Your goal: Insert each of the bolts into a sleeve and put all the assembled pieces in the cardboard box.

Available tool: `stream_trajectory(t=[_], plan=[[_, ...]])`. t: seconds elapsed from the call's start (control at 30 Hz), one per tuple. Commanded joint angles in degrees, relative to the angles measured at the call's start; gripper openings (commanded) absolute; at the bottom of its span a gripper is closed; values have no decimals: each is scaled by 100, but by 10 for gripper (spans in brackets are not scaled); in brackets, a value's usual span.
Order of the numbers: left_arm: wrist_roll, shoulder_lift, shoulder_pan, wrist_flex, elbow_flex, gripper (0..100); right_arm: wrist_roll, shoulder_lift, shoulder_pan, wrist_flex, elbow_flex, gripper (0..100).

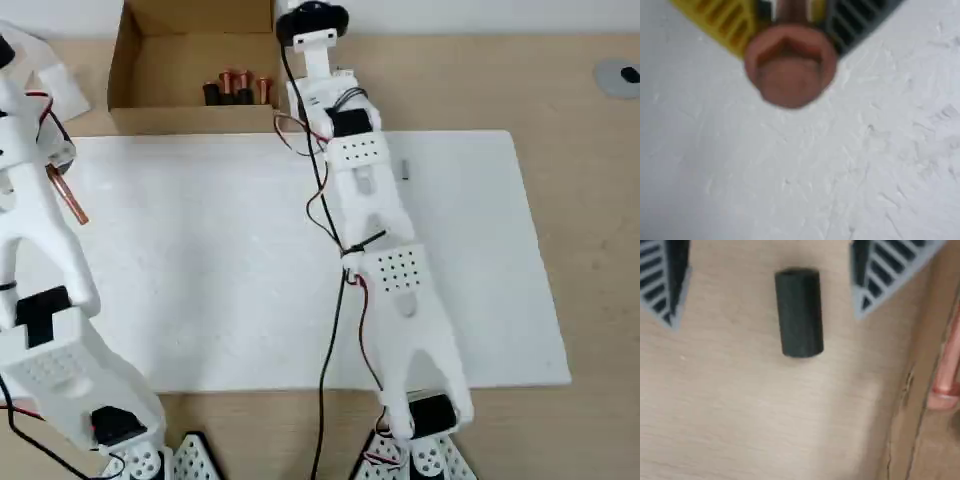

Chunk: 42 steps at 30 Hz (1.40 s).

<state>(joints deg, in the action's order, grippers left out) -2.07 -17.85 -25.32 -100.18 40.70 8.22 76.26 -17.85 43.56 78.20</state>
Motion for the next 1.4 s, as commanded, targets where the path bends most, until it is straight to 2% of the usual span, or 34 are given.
stream_trajectory(t=[0.0,0.13,0.63,0.73,0.93,1.03,1.37], plan=[[9,409,0,-18,176,7,-70,101,136,-325,13,315],[9,409,0,-9,176,7,-79,391,180,-334,22,396],[18,418,-44,185,167,7,-105,1112,101,-1363,4,394],[18,418,-158,185,176,7,-273,1270,101,-1591,4,341],[44,418,-448,185,220,7,-1257,1604,92,-2277,4,109],[44,418,-484,185,220,7,-1442,1666,84,-2409,4,26],[44,418,-440,185,220,7,-1398,1657,92,-2382,22,10]])
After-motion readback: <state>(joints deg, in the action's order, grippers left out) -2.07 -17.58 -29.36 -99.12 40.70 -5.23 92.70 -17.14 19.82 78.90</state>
